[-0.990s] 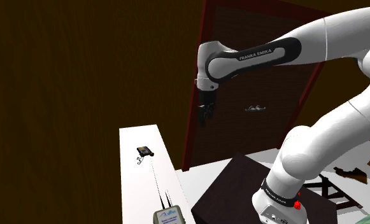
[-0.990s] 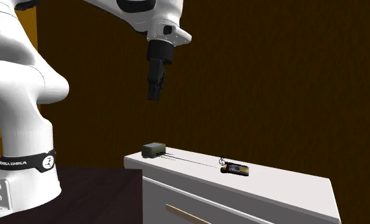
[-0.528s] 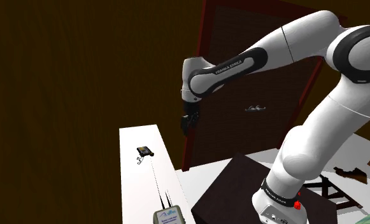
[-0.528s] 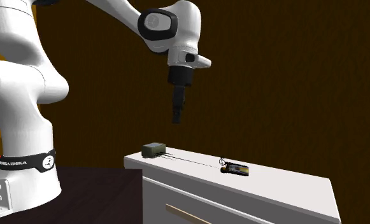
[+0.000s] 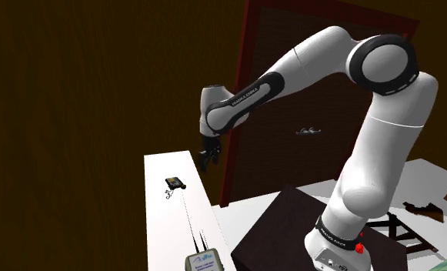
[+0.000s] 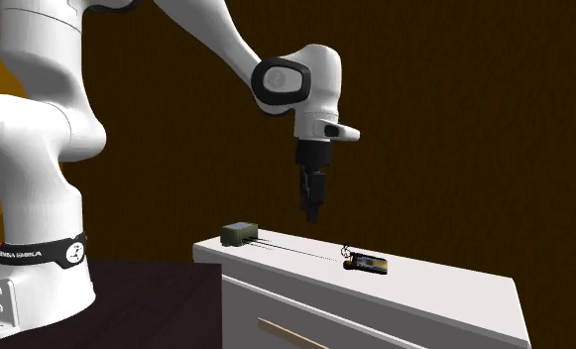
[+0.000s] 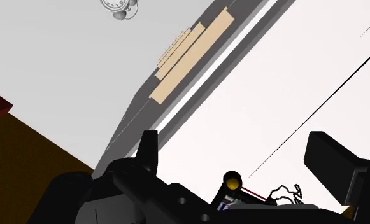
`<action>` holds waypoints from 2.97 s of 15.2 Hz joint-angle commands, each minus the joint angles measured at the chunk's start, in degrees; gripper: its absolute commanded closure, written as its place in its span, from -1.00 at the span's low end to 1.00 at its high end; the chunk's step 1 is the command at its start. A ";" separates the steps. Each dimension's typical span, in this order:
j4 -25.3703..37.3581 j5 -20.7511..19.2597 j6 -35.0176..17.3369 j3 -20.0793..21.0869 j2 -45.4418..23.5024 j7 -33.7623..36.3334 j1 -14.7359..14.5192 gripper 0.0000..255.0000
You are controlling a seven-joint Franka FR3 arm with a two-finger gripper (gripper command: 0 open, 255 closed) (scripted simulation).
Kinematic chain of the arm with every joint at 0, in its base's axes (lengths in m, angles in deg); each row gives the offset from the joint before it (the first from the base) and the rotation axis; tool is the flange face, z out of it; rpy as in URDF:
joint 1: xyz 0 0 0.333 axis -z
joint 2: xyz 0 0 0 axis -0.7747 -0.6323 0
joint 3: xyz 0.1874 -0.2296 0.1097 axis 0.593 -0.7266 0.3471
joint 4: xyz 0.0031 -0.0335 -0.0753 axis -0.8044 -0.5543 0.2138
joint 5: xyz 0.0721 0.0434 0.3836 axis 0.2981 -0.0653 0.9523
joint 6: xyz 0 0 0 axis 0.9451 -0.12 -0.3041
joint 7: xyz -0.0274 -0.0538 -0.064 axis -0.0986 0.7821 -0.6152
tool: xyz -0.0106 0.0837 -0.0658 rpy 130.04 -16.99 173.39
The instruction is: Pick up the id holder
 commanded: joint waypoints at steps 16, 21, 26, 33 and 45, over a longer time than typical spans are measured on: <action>16.05 -1.45 -12.09 0.67 -25.07 1.56 -2.76 -1.00; 16.03 -1.48 -12.39 0.65 -25.35 1.57 -2.80 1.00; 16.06 -1.48 -12.36 0.65 -25.35 1.58 -2.81 1.00; 15.95 -1.19 -9.56 0.88 -22.43 1.60 -2.57 1.00; 16.64 -0.62 -3.38 1.26 -16.91 1.70 -2.20 1.00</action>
